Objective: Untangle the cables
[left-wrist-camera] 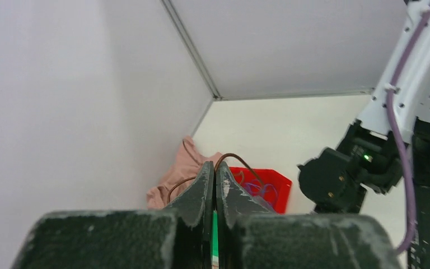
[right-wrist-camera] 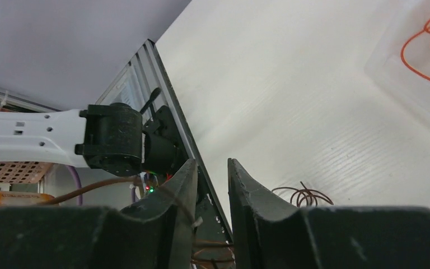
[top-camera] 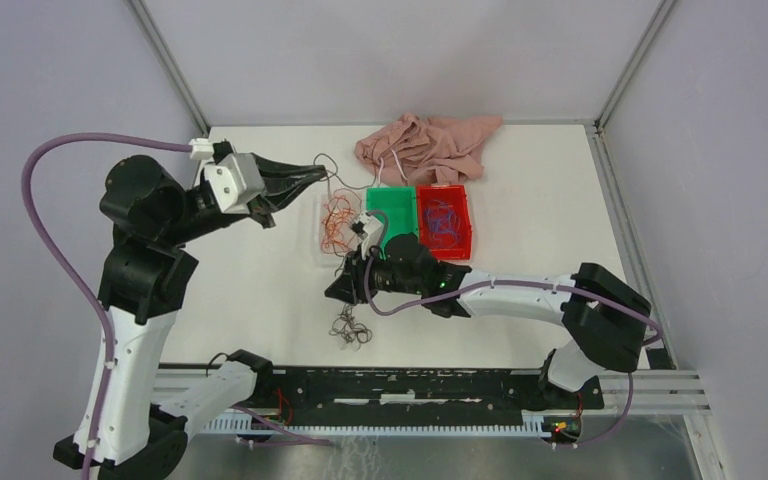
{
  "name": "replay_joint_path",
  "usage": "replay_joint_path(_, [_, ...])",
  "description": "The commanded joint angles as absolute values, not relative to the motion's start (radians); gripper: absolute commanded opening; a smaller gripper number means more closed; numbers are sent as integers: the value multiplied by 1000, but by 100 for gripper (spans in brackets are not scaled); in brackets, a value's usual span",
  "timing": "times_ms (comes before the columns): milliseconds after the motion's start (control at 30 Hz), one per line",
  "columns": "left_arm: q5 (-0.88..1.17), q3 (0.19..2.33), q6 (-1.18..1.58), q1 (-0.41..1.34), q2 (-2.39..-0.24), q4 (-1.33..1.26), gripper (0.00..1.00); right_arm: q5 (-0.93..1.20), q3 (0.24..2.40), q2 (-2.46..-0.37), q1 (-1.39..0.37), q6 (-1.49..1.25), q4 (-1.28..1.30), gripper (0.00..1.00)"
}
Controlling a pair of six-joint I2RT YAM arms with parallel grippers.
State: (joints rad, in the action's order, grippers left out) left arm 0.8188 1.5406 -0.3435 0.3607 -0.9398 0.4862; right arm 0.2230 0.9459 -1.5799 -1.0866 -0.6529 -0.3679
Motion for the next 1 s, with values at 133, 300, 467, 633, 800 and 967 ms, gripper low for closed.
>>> replay_joint_path(133, [591, 1709, -290, 363, -991, 252, 3, 147, 843, -1605, -1098, -686, -461, 32])
replay_joint_path(300, [509, 1754, -287, 362, -1008, 170, 3, 104, 789, -1604, -1100, -687, -472, 30])
replay_joint_path(467, [475, 1777, -303, 362, -1013, 120, 3, 90, 740, -1608, -1100, -706, -499, 31])
replay_joint_path(633, [505, 1762, -289, 362, -1011, 169, 3, 81, 726, -1560, -1100, -707, -491, 36])
replay_joint_path(800, [528, 1650, -252, 362, -971, 235, 3, 1, 752, -1391, -1097, -622, -376, 52])
replay_joint_path(967, [574, 1462, -226, 362, -896, 268, 3, -38, 781, -1190, -1096, -438, -314, 62])
